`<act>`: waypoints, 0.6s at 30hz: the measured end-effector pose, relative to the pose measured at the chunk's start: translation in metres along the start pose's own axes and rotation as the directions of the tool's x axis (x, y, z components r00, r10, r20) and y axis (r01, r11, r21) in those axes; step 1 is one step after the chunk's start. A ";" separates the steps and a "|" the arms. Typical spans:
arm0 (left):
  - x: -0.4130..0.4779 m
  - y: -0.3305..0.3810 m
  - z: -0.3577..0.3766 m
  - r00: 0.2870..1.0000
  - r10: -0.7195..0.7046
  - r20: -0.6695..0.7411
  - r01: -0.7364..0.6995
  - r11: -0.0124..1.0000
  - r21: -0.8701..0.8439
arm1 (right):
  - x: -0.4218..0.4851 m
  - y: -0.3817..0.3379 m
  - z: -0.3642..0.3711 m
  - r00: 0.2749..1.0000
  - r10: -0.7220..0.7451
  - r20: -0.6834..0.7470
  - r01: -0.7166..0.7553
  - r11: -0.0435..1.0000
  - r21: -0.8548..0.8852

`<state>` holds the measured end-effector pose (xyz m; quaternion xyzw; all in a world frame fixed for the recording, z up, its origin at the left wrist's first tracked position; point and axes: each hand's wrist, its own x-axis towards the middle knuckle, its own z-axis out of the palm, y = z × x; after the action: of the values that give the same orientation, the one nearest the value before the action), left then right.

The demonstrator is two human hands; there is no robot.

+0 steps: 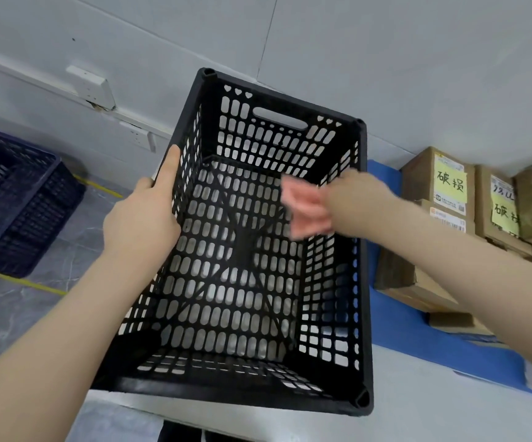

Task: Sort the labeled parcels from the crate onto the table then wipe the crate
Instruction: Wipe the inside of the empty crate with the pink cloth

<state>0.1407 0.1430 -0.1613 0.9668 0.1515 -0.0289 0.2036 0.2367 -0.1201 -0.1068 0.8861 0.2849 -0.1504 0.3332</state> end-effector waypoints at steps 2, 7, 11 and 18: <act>-0.001 0.000 -0.001 1.000 0.002 0.002 -0.002 1.000 -0.003 | 0.003 -0.018 0.016 0.962 -0.039 0.269 0.056 0.997 -0.054; 0.000 0.000 -0.001 1.000 0.005 0.014 -0.005 1.000 -0.029 | 0.041 -0.041 0.044 0.928 -0.003 0.373 -0.305 0.571 0.762; -0.001 -0.001 -0.001 1.000 -0.003 0.004 0.003 0.999 -0.036 | 0.057 -0.087 0.060 0.813 -0.070 0.578 -0.144 0.938 0.316; -0.001 0.000 -0.001 1.000 0.016 0.009 -0.016 0.999 -0.036 | 0.042 -0.095 0.054 0.844 0.006 0.537 -0.159 0.958 0.239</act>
<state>0.1395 0.1432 -0.1600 0.9640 0.1433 -0.0289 0.2220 0.2084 -0.0816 -0.2134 0.8590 0.1192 -0.4125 0.2790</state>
